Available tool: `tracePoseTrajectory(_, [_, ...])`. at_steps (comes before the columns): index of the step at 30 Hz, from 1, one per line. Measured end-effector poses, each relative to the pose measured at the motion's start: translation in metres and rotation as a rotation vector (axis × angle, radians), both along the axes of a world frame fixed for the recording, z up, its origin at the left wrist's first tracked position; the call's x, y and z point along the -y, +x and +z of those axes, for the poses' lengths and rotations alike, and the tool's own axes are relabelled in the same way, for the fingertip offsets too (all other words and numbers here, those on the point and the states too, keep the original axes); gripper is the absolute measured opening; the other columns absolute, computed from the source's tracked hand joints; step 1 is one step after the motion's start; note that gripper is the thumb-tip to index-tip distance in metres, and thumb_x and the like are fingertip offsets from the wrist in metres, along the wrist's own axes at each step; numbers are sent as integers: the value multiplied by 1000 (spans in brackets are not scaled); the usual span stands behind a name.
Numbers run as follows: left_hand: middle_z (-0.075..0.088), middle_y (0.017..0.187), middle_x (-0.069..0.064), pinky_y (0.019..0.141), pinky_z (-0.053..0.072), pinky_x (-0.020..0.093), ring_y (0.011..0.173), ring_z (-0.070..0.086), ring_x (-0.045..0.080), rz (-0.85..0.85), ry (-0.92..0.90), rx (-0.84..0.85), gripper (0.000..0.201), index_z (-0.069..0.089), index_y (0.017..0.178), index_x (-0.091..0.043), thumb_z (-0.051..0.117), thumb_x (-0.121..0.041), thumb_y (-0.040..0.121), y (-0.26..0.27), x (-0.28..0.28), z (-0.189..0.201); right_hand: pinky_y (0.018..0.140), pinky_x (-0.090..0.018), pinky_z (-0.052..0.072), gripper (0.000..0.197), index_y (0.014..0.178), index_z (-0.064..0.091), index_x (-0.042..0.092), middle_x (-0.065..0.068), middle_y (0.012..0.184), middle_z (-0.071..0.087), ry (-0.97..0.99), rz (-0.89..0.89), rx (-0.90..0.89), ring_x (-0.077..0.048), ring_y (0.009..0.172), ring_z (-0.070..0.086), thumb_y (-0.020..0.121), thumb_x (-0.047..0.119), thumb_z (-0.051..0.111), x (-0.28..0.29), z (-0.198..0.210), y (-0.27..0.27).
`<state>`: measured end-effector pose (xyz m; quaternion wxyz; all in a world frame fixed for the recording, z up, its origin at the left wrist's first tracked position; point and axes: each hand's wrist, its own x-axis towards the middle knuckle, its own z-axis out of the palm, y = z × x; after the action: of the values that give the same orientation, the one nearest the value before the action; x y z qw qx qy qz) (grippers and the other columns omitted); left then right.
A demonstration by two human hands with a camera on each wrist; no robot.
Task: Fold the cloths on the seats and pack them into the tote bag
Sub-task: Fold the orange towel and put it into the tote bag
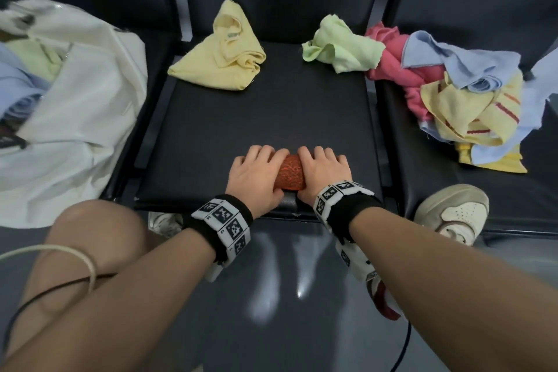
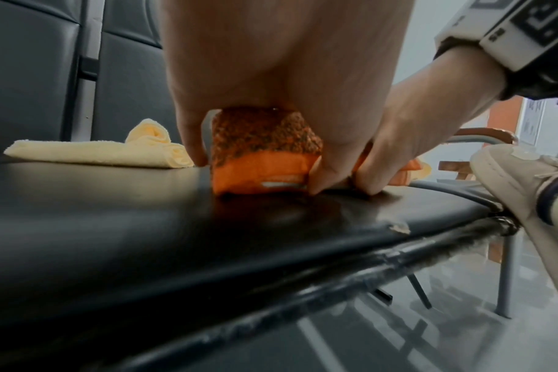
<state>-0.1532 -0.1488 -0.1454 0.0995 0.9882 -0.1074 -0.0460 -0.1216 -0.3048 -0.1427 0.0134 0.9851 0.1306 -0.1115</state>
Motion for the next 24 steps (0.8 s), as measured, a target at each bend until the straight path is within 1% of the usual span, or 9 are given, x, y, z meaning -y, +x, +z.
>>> tracePoseTrajectory(4, [48,136,-5,100,35,43,127,42,20,-24,57,-21,73,31,147,-30,65,-46,84,-14,-6,9,103,-46,32,73,132,34,25,-5,127,49,-42,76,-32,-27,123,43,72,41,73,2,17,-8])
tracePoseTrajectory(7, [50,135,-5,99,34,44,126,43,20,-7,71,-15,74,29,147,-31,65,-52,85,-16,-11,24,102,-47,31,69,130,36,26,-3,126,49,-53,127,-11,-25,123,43,73,40,72,-2,38,-9])
tracePoseTrajectory(12, [51,132,-5,98,34,45,124,45,21,29,91,92,74,31,144,-32,67,-53,84,-16,-22,70,104,-48,30,72,134,34,27,-2,129,48,-38,195,85,-25,126,42,75,44,72,-10,88,-5])
tracePoseTrajectory(15, [53,131,-4,98,36,45,122,48,22,39,151,188,75,31,144,-30,68,-53,83,-14,-28,101,103,-48,31,71,135,34,29,-1,129,48,-33,236,171,-24,126,42,77,49,70,-16,126,0])
tracePoseTrajectory(19, [60,122,-1,91,38,40,110,58,24,59,192,300,75,32,141,-27,67,-53,79,-13,-40,143,101,-46,32,64,134,38,30,-1,127,49,-38,300,296,-23,124,43,81,51,66,-30,175,4])
tracePoseTrajectory(22, [62,114,2,87,44,39,99,62,27,77,178,340,79,28,145,-26,63,-52,79,-14,-52,172,101,-46,33,56,131,42,31,0,125,49,-26,346,382,-23,122,43,82,46,65,-46,205,7])
tracePoseTrajectory(24, [62,111,2,83,47,37,94,63,26,101,175,370,78,27,145,-26,61,-52,80,-18,-62,190,103,-45,33,56,130,44,31,0,125,50,14,357,418,-23,123,43,81,46,67,-60,221,9])
